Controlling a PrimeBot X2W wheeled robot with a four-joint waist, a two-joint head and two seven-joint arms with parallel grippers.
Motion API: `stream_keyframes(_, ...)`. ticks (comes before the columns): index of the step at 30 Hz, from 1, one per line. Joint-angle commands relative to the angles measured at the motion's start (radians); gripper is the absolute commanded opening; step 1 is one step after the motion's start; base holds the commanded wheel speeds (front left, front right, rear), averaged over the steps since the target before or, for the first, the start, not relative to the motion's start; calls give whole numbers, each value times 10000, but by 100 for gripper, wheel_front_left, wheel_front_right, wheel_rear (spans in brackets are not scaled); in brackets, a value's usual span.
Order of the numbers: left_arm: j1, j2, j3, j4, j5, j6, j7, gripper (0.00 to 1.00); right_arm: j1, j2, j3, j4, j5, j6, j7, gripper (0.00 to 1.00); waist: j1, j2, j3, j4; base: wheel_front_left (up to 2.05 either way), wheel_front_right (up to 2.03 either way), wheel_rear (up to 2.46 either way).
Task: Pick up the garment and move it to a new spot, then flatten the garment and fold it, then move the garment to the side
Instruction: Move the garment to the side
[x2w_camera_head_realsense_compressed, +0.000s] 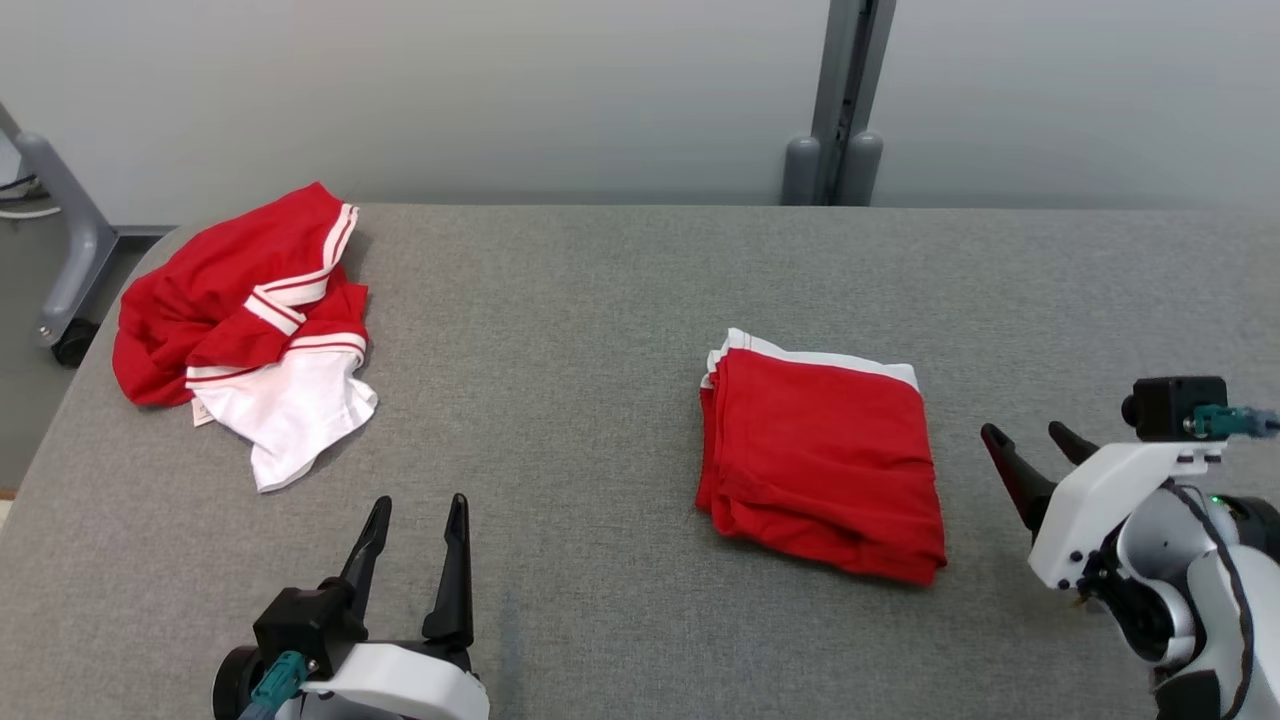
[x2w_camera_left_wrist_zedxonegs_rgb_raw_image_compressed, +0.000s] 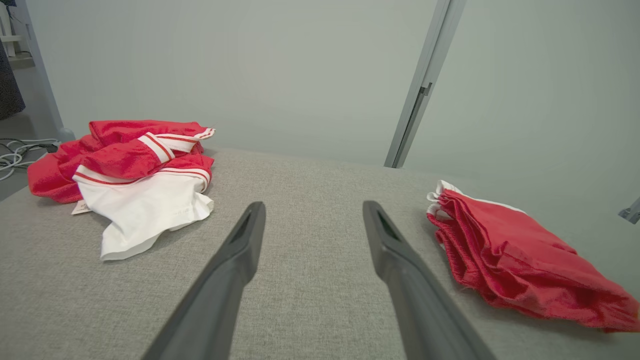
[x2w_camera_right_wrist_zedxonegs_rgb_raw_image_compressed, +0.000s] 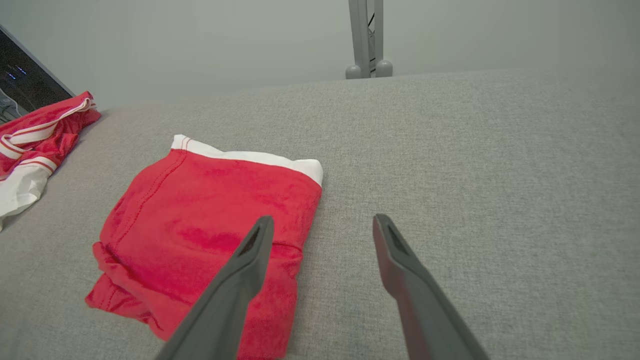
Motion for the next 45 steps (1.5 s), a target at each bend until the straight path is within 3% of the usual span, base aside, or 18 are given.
stream_keyframes(1, -192, 48, 13, -1, -72, 11, -18, 100, -192, -215, 104, 75, 154, 5, 180, 100, 0, 0, 180, 182, 0, 0, 0)
stream_keyframes(12, -634, 43, -128, 22, -139, -15, -18, 100, -1682, -1268, 1476, 1513, 2312, 5, 2160, 100, 0, 0, 905, 1034, 0, 0, 0)
stream_keyframes(22, -768, 43, -172, -19, -190, 55, -18, 100, -2354, -1501, 2273, 2856, 3118, 5, 2330, 100, 0, 0, 1145, 1347, 0, 0, 0)
stream_keyframes(23, -778, 43, -173, -28, -191, 60, -18, 100, -2402, -1519, 2366, 2941, 3164, 5, 2270, 65, 0, 0, 1162, 1354, 0, 0, 0)
stream_keyframes(24, -778, 43, -173, -28, -191, 60, -18, 100, -2402, -1519, 2366, 2941, 3164, 5, 2270, 65, 0, 0, 1162, 1354, 0, 0, 0)
stream_keyframes(25, -791, 43, -170, -41, -186, 69, -18, 100, -2447, -1527, 2455, 3017, 3220, 5, 2211, 43, 0, 0, 1180, 1356, 0, 0, 0)
stream_keyframes(27, -795, 43, -160, -72, -163, 80, -18, 100, -2517, -1577, 2653, 3118, 3282, 5, 2042, 29, 0, 0, 1223, 1345, 0, 0, 0)
stream_keyframes(29, -803, 41, -151, -87, -112, 70, -18, 100, -2668, -1689, 2836, 3155, 3256, 5, 1735, 0, 0, 0, 1288, 1310, 0, 0, 0)
stream_keyframes(37, -1118, 39, -129, -151, 160, -119, -18, 100, -3373, -2161, 3837, 3333, 3301, 4, 832, 0, 0, 0, 1706, 677, 0, 0, 0)
stream_keyframes(45, -1490, 43, -373, -213, 371, -259, -18, 100, -4164, -2602, 4609, 3443, 3388, 4, 261, 0, 0, 0, 2134, -746, 0, 0, 0)
